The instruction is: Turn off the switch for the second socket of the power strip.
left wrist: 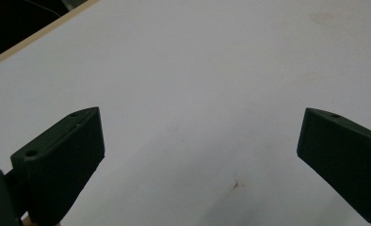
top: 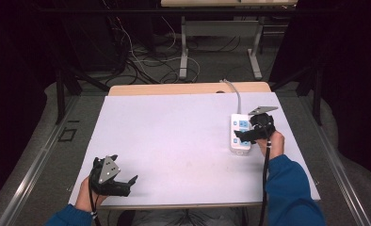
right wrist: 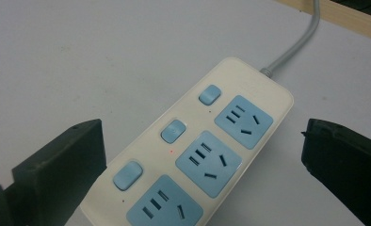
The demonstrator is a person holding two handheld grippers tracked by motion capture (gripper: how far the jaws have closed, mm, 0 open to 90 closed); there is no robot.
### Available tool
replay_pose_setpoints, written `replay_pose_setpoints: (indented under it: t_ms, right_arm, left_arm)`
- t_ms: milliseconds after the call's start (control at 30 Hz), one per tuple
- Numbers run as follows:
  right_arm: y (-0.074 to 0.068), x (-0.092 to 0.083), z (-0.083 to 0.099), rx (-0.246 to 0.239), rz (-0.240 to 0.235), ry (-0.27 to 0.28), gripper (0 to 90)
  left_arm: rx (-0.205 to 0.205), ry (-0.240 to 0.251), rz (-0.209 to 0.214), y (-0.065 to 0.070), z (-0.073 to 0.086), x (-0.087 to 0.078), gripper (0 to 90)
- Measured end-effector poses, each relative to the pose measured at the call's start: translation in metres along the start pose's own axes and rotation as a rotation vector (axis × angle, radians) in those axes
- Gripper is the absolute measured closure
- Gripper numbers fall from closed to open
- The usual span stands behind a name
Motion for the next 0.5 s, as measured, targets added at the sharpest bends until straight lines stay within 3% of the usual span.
replay_pose_setpoints:
  t_ms: [233,300,333,400,500]
  right_arm:
    - [-0.0039,0.0013,-0.0024,-0.002,-0.015,0.019,18.3]
    - [-0.0061,0.0019,-0.0026,0.009,-0.027,0.023,31.1]
    - [-0.0061,0.0019,-0.0026,0.009,-0.027,0.023,31.1]
    - [-0.0067,0.0025,-0.0026,0.014,-0.027,0.025,48.0]
    - [-0.0076,0.0041,-0.0004,0.034,-0.024,0.015,62.5]
  left_arm:
    - [-0.001,0.002,0.002,0.0001,-0.0001,0.0,1.2]
    - [-0.001,0.003,0.002,0.0001,-0.0002,0.0,1.2]
    - [-0.001,0.003,0.002,0.0002,-0.0002,0.0,1.2]
    - [0.0,0.0,0.001,0.0002,0.0,0.0,1.2]
    - [-0.002,0.001,0.002,0.0006,0.0,0.0002,1.2]
Point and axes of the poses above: each handheld gripper's, and its own axes: x roughly forward along the jaws, z roughly out of its underside, y roughly to its right, the point moved 10 cm from there along x, roughly forward along the jaws, and after that the axes turned 15 degrees about y, right-handed, at the moved point
